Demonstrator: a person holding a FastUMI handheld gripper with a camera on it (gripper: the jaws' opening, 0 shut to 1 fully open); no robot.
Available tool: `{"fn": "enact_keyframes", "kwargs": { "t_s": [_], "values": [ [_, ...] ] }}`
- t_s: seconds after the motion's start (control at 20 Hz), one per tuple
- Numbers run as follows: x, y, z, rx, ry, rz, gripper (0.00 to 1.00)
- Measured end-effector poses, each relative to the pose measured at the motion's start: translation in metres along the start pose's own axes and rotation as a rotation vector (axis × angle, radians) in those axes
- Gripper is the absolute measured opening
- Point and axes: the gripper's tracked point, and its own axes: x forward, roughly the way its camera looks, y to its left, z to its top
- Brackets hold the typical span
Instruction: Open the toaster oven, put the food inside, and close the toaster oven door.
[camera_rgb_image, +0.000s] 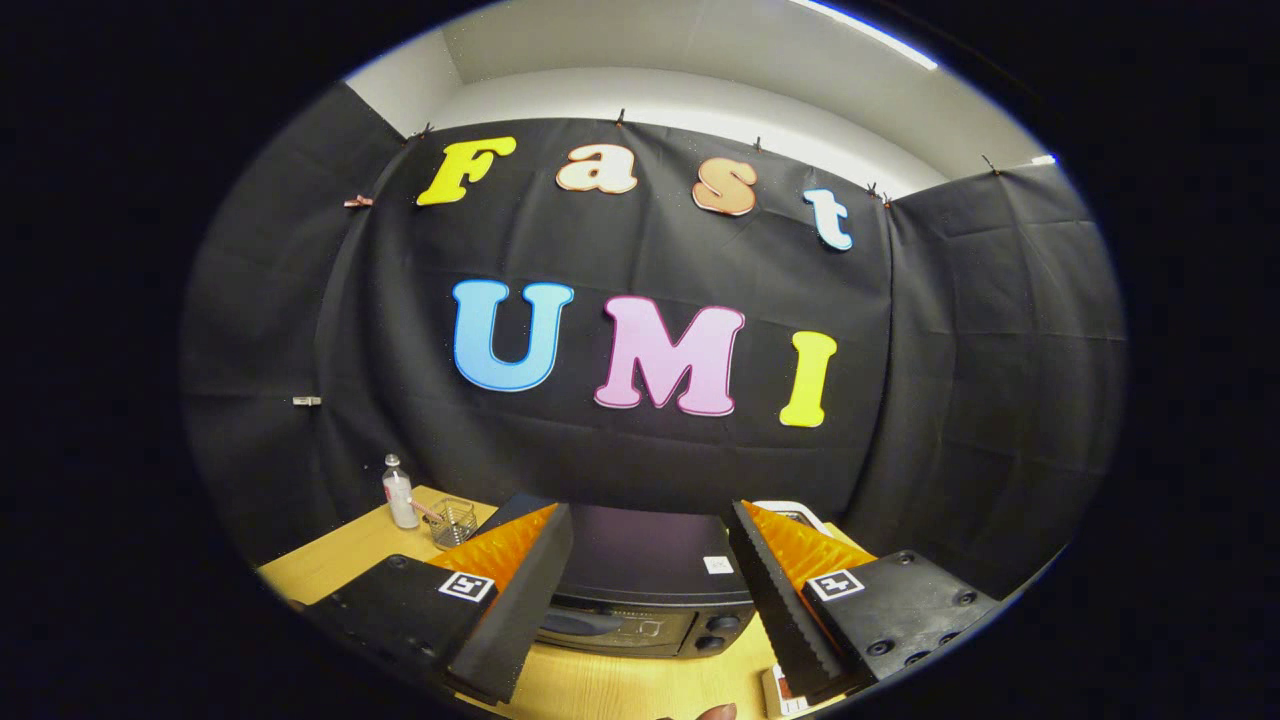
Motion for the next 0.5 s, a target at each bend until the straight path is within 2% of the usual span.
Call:
{"fn": "enact_keyframes", "kwargs": {
  "t_s": [0.5],
  "values": [
    [0.047,0.062,-0.09,0.011,0.141,0.061,0.97]
  ]
}}
